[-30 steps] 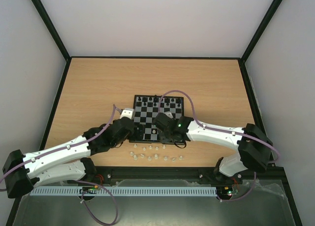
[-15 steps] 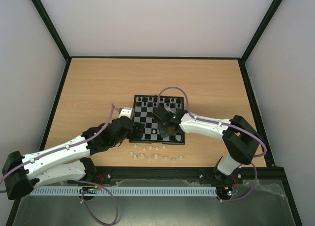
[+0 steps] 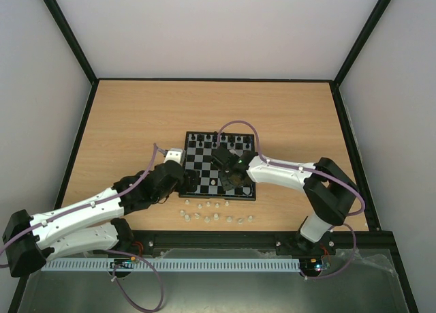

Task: Set up the chess pieces on the board
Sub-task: Place the chess piece on the chessboard.

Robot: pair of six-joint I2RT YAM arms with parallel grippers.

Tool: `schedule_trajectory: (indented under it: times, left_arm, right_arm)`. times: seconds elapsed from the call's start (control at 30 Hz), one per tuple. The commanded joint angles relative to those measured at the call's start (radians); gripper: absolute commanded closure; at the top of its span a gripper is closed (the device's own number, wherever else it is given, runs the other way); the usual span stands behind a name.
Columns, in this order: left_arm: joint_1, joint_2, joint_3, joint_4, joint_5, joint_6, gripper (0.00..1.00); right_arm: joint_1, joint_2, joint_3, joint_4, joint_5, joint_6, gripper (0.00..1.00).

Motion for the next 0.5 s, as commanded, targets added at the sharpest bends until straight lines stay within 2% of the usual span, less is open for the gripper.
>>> schedule_trajectory:
  times: [0.0, 0.2, 0.3, 0.47]
  left_arm:
    - [0.007, -0.022, -0.016, -0.011, -0.002, 0.008, 0.01]
    - [0.007, -0.022, -0.015, -0.009, -0.002, 0.007, 0.01]
    - [0.007, -0.022, -0.015, -0.01, -0.002, 0.006, 0.01]
    - [0.007, -0.027, -0.016, -0.012, -0.001, 0.007, 0.01]
  right_arm:
    - [-0.006, 0.011, 0.016, -0.014, -0.004, -0.014, 0.85]
    - [-0.009, 0.008, 0.015, -0.014, -0.005, -0.012, 0.85]
    - [-0.009, -0.042, 0.002, -0.019, -0.015, -0.001, 0.84]
    - [-0.007, -0.187, -0.042, -0.032, -0.057, 0.016, 0.7]
